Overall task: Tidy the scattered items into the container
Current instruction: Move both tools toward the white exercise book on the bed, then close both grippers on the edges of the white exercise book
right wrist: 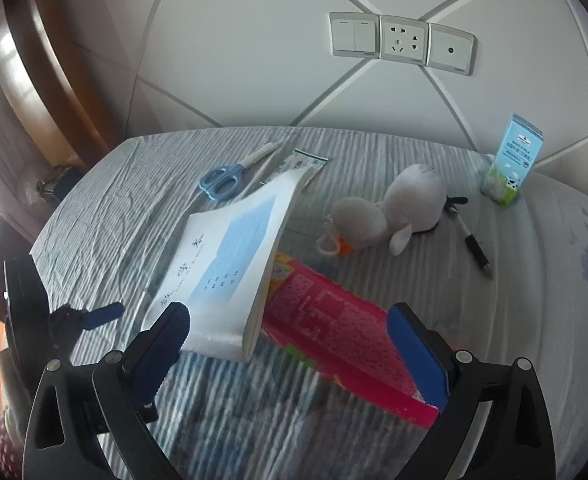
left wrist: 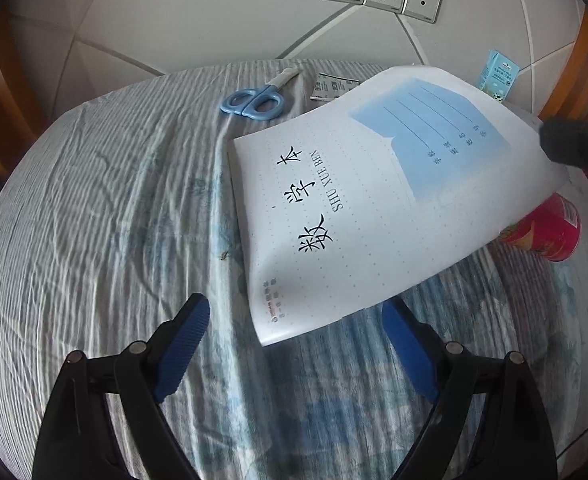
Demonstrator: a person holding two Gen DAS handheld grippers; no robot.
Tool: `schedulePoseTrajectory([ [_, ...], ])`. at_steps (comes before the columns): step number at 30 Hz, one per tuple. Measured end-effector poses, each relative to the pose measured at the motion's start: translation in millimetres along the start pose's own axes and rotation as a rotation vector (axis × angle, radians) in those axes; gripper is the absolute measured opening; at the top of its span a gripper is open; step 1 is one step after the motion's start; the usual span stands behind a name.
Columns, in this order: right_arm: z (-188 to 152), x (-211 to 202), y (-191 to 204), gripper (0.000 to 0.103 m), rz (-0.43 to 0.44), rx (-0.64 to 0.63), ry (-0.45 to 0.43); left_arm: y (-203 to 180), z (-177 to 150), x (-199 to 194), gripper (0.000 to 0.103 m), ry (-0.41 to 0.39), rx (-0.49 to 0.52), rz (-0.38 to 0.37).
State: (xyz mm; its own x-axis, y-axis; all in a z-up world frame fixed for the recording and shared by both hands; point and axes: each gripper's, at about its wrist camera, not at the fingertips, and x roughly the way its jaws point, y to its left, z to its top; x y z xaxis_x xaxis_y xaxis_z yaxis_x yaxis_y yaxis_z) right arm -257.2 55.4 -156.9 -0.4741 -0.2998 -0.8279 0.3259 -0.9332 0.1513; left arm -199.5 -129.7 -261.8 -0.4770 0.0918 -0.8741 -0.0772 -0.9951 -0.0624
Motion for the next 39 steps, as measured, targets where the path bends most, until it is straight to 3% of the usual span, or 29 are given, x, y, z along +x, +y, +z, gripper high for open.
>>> schedulePoseTrajectory([
  [9,31,44,-1,0.098,0.052,0.033,0.04,6,10,14,0.089,-0.012,-0.024,-0.029],
  [10,32,48,0,0.084,0.055,0.03,0.045,7,12,15,0.088,-0.017,-0.024,-0.033],
  [12,34,56,3,0.059,0.066,0.024,0.053,7,15,17,0.074,-0.021,-0.018,-0.032],
  [16,35,71,7,0.039,0.105,0.019,0.077,3,18,23,0.062,-0.016,0.019,-0.001],
  [17,35,74,9,0.037,0.113,0.015,0.082,3,18,23,0.054,-0.018,0.027,0.018],
  [19,34,76,11,0.024,0.128,0.008,0.081,6,17,21,0.041,-0.027,0.024,0.055],
  [20,35,74,11,0.022,0.132,0.006,0.074,9,17,19,0.025,-0.031,0.012,0.074],
  [21,35,72,12,0.022,0.137,0.004,0.067,12,17,16,0.024,-0.036,0.005,0.083],
  [31,25,7,32,0.021,0.157,-0.058,0.0,10,10,-57,0.024,-0.13,0.006,0.116],
  [39,-6,-41,60,0.021,0.182,-0.08,0.005,11,-24,-113,0.024,-0.139,-0.029,0.119],
])
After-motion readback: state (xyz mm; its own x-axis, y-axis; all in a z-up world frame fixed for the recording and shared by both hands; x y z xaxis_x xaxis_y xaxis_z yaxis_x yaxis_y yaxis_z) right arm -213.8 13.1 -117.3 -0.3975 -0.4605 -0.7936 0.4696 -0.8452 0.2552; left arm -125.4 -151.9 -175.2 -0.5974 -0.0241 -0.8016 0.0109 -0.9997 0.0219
